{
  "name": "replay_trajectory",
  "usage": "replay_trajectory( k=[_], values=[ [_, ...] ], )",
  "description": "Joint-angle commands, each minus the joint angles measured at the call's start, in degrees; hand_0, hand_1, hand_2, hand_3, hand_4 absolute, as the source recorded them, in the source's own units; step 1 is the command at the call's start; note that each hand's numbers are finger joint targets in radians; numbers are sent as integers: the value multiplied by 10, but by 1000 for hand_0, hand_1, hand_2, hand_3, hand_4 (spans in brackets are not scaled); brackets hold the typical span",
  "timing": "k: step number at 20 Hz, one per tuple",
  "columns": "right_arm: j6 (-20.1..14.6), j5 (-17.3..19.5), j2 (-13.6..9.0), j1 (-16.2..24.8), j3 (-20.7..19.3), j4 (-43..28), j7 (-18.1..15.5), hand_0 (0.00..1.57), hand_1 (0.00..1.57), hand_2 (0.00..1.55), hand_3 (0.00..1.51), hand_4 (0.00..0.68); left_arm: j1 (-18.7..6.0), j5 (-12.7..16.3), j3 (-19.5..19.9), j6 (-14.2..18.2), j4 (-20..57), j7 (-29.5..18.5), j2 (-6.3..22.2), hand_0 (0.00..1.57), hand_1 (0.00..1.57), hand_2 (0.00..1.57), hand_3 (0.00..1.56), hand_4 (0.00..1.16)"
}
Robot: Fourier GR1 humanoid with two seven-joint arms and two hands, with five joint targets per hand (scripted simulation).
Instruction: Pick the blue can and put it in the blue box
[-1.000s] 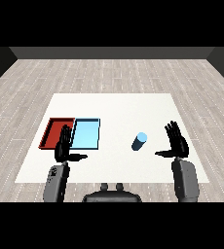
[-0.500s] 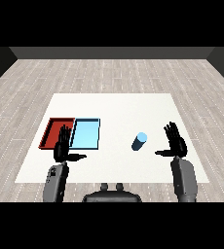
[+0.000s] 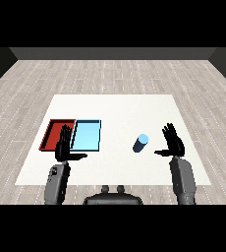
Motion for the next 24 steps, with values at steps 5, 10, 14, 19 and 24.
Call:
replay_trajectory(
  k=[5, 10, 14, 19, 24],
  values=[
    [-8, -4, 11, -26, 1, 62, 0, 0, 0, 0, 0, 0, 17, 20, -1, 5, -64, 50, 2, 0, 0, 0, 0, 0],
    [-24, 25, 26, -31, 16, 107, -32, 0, 0, 0, 0, 0, 50, 7, -20, 0, -63, -2, -18, 0, 0, 0, 0, 0],
    [-35, 33, 46, -12, 37, 85, -36, 0, 0, 0, 0, 0, 25, 11, 0, -10, -29, -8, 0, 0, 0, 0, 0, 0],
    [-22, 15, 22, -75, 14, 152, -38, 0, 0, 0, 0, 0, 26, 2, -7, 7, -24, -6, -11, 0, 0, 0, 0, 0],
    [-29, 28, 31, -80, 32, 163, -29, 0, 0, 0, 0, 0, -29, 9, 12, 6, 19, 4, 6, 0, 0, 0, 0, 0]
  ],
)
